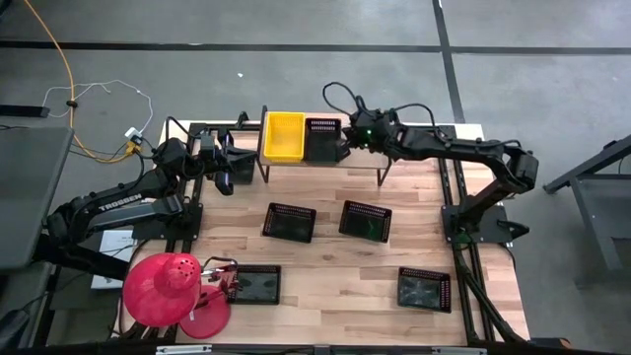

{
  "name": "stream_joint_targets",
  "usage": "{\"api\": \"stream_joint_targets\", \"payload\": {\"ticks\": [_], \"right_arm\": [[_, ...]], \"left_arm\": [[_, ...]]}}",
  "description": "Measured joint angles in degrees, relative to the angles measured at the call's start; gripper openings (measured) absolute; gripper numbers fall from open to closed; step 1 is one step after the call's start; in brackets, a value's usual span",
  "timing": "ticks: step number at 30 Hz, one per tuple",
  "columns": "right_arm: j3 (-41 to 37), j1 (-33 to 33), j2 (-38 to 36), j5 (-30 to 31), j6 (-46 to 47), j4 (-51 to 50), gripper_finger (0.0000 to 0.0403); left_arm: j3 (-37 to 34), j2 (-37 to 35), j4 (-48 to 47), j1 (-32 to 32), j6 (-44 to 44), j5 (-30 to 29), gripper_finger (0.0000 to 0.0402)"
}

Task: Stack baskets on shelf by color
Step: Put the black bin on the shelf, then stack the black bin on the black bin on the shelf

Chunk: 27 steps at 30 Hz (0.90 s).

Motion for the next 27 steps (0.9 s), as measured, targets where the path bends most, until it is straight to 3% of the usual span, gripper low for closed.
{"api": "stream_joint_targets", "payload": {"ticks": [12,18,27], "right_arm": [[0.0,-2.61,-1.31,-0.09,-3.26,-0.05,0.0],[0.0,-2.42,-7.28,-0.07,-5.95,-7.99,0.0],[0.0,5.71,-16.06,4.1,-5.97,-19.51,0.0]], "left_arm": [[0.0,0.0,0.0,0.0,0.46,-0.09,0.0],[0.0,-0.02,-0.02,0.02,0.99,-0.09,0.0],[0.0,-4.07,-3.47,0.35,7.11,0.32,0.0]]}}
